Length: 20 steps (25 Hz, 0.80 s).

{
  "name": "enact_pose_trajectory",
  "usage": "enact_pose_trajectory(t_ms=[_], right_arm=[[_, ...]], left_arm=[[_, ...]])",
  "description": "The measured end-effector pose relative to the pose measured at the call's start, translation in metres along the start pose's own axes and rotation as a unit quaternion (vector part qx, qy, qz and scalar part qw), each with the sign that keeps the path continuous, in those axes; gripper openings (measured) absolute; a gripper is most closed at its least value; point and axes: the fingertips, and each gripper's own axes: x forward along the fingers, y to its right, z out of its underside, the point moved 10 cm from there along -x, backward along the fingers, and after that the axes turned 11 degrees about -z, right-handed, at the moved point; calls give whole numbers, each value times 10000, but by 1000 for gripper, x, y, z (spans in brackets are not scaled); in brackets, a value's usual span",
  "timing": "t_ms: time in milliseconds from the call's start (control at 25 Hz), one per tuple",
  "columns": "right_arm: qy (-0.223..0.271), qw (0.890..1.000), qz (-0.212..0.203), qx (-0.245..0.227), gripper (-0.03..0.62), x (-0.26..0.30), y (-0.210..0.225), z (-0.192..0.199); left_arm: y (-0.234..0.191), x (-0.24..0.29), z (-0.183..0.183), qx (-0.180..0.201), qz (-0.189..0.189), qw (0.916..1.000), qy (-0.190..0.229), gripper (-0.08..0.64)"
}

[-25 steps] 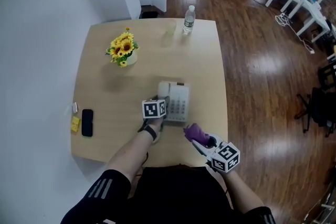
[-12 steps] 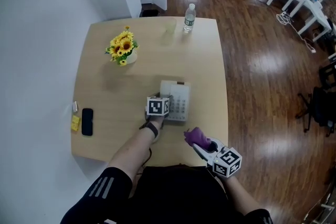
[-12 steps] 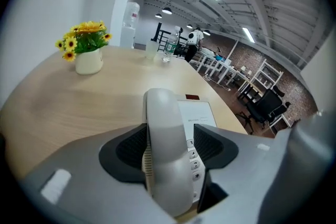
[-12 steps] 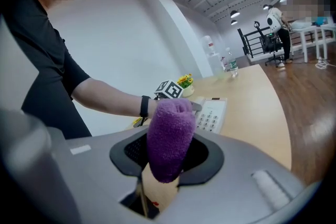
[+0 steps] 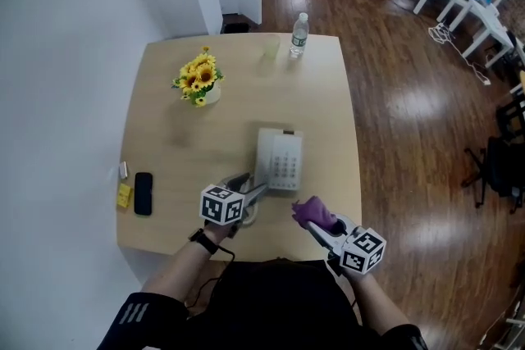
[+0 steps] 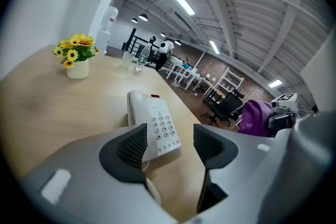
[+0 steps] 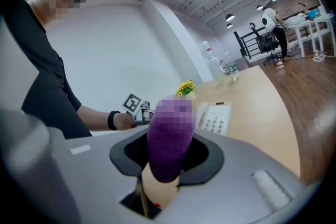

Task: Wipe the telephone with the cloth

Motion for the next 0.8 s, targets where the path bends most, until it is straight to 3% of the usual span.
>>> enact_pose_trajectory(t_ms=[120, 280, 520, 800], right_arm=[[39, 9999, 80, 54, 130, 7, -10, 2], [67, 9999, 150, -51, 129, 16, -26, 2], [-176, 9992, 6, -353, 129, 21, -48, 6], [-179, 9964, -221, -797, 129, -4, -75, 9]], left_arm=[[4, -36, 12, -32, 382, 9990, 246, 273], [2, -75, 21, 207, 744, 9952, 604, 273], [10, -116, 37, 172, 683, 9931, 934, 273], [55, -140, 67, -15, 691, 9903, 1206, 273]])
